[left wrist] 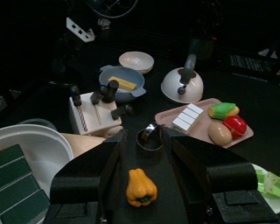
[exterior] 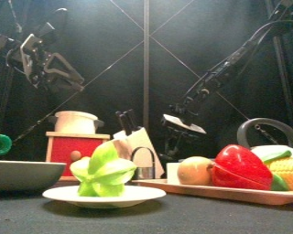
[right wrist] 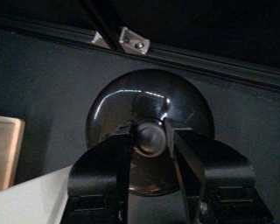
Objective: Place pot lid to top of table
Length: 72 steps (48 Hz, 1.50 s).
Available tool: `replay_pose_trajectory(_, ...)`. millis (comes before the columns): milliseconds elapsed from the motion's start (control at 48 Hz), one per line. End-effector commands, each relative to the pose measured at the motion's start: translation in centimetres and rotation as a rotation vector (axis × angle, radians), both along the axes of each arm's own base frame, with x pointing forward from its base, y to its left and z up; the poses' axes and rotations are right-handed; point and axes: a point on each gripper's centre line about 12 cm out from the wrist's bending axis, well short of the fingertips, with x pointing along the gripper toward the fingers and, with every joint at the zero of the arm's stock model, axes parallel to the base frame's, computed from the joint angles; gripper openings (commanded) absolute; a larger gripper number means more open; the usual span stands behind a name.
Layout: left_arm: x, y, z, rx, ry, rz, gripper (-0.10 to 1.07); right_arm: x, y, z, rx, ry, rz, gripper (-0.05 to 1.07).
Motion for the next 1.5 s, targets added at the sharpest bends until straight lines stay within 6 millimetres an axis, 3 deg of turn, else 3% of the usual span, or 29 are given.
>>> replay_pose_trajectory(0, 0.2, 0.0, 0.5, 0.002, -0.019, -0.002, 0.78, 0.6, -0.4, 1.2, -0.023, -0.029, 0.005, 0.57)
replay_pose_trajectory(229, 0.2, 0.0, 0.4, 0.002, -0.017, -0.002, 0.78, 0.7, -0.5, -0.4, 0.002, -0.004, 0.001, 0.59)
replay_pose_trajectory(771, 0.2, 0.0, 0.5, 0.002, -0.017, -0.001, 0.78, 0.9, 0.1, -0.8, 0.009, 0.035, 0.003, 0.82)
replay_pose_trajectory(1479, 0.2, 0.0, 0.6, 0.003, -0.021, -0.001, 0.78, 1.4, 1.0, -0.7, 0.008, 0.052, 0.014, 0.83)
